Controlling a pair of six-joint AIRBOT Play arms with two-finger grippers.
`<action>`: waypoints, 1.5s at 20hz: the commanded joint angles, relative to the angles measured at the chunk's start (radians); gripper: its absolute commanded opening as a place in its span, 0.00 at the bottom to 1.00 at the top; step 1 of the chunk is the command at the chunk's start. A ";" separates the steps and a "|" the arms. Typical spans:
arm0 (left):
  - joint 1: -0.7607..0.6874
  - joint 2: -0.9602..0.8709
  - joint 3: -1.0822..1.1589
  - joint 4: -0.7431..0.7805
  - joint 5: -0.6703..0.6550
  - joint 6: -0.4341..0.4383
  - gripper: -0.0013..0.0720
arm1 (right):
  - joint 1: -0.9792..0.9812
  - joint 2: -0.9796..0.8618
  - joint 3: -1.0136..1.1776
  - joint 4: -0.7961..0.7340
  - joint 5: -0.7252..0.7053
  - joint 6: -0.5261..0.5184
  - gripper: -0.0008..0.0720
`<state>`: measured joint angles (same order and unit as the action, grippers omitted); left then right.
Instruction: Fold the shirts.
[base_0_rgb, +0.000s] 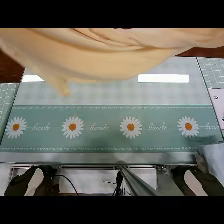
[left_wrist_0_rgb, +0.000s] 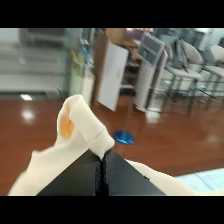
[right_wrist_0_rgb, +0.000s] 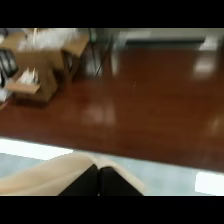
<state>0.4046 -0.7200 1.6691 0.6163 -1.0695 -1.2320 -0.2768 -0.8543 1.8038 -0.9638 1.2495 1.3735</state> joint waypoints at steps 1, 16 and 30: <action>0.002 0.171 0.077 0.249 -0.019 -0.104 0.05 | -0.001 0.094 0.109 -0.097 0.071 0.097 0.06; -0.001 0.286 -0.360 0.435 -0.761 -0.240 0.05 | 0.000 0.101 -0.274 -0.237 0.601 0.115 0.06; -0.282 -0.458 -0.777 -0.105 0.250 0.236 0.05 | 0.000 -0.544 -0.496 0.097 -0.193 0.016 0.06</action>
<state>0.1982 -1.0058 0.8352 0.6193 -1.0042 -1.1389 -0.2768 -1.3209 1.3132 -0.9688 1.2613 1.4055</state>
